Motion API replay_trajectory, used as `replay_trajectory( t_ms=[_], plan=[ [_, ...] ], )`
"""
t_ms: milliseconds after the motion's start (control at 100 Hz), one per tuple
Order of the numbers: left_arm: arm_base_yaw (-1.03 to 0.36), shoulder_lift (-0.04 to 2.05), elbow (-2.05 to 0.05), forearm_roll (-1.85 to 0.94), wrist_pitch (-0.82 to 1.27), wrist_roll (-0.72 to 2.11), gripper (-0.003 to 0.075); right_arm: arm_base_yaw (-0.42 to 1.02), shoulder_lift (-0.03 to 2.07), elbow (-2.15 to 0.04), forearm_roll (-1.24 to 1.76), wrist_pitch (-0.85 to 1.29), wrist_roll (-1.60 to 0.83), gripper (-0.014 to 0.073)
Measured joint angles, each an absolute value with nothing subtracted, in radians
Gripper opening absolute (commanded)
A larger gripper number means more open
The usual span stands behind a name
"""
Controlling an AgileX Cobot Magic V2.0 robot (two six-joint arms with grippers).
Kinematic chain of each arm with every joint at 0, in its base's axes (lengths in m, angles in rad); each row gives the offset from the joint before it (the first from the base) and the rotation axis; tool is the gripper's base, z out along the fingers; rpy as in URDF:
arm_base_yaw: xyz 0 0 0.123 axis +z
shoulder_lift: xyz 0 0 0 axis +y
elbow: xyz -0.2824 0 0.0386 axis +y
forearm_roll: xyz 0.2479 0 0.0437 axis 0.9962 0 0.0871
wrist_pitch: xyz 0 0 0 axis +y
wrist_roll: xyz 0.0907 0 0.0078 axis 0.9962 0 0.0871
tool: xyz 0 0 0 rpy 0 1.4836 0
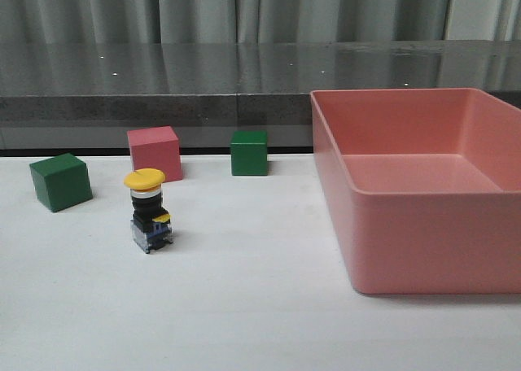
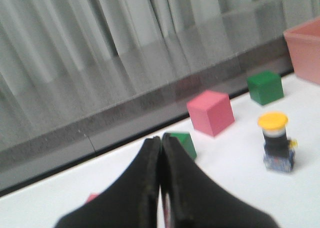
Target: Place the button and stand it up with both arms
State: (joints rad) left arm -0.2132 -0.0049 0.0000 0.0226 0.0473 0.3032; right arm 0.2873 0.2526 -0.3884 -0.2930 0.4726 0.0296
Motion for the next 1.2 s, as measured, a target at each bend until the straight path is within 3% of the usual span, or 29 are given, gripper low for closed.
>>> replay_trajectory(
  t_ms=[390,1200],
  plan=[
    [-0.124,-0.005,0.0,0.072,0.039,0.179,-0.002,0.287,0.253,-0.388,-0.293,0.473,0.03,-0.0061],
    [-0.124,-0.005,0.0,0.075,0.039,0.178,-0.002,0.287,0.253,-0.388,-0.293,0.473,0.03,-0.0061]
  ],
)
